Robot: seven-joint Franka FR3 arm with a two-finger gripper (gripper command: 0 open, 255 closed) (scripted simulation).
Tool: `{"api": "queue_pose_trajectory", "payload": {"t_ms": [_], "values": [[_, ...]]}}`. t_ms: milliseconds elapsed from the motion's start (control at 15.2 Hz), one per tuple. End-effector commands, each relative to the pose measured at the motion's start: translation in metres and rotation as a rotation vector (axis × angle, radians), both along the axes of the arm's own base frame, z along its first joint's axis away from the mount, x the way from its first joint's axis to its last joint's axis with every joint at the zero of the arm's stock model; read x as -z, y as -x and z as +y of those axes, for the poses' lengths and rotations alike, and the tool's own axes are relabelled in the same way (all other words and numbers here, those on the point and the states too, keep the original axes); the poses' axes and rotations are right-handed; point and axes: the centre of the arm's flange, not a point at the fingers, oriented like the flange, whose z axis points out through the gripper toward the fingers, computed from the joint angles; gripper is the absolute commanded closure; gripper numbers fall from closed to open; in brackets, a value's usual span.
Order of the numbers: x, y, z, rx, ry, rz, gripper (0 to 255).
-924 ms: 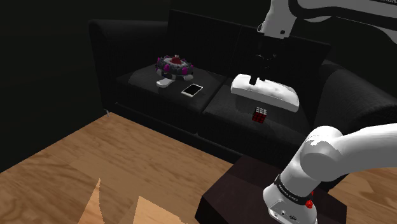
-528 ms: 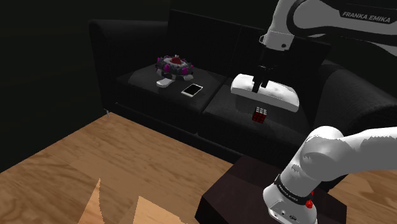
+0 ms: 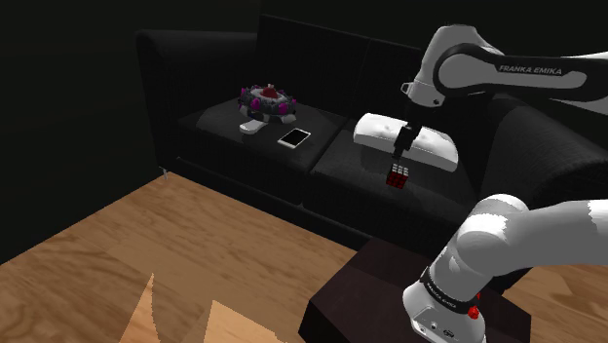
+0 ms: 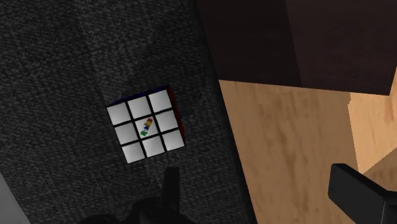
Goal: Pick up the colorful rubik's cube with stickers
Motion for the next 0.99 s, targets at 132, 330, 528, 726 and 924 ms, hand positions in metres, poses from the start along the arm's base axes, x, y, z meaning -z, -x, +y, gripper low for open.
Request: {"api": "queue_pose_trajectory", "payload": {"t_ms": [132, 330, 528, 726, 924], "values": [[0.035, 0.009, -0.036, -0.033, 0.012, -0.016, 0], [0.062, 0.012, -0.064, -0.056, 0.019, -0.027, 0], [0.08, 0.013, -0.078, -0.067, 0.023, -0.032, 0], [0.096, 0.013, -0.078, -0.067, 0.023, -0.032, 0], [0.112, 0.013, -0.078, -0.067, 0.023, -0.032, 0]]}}
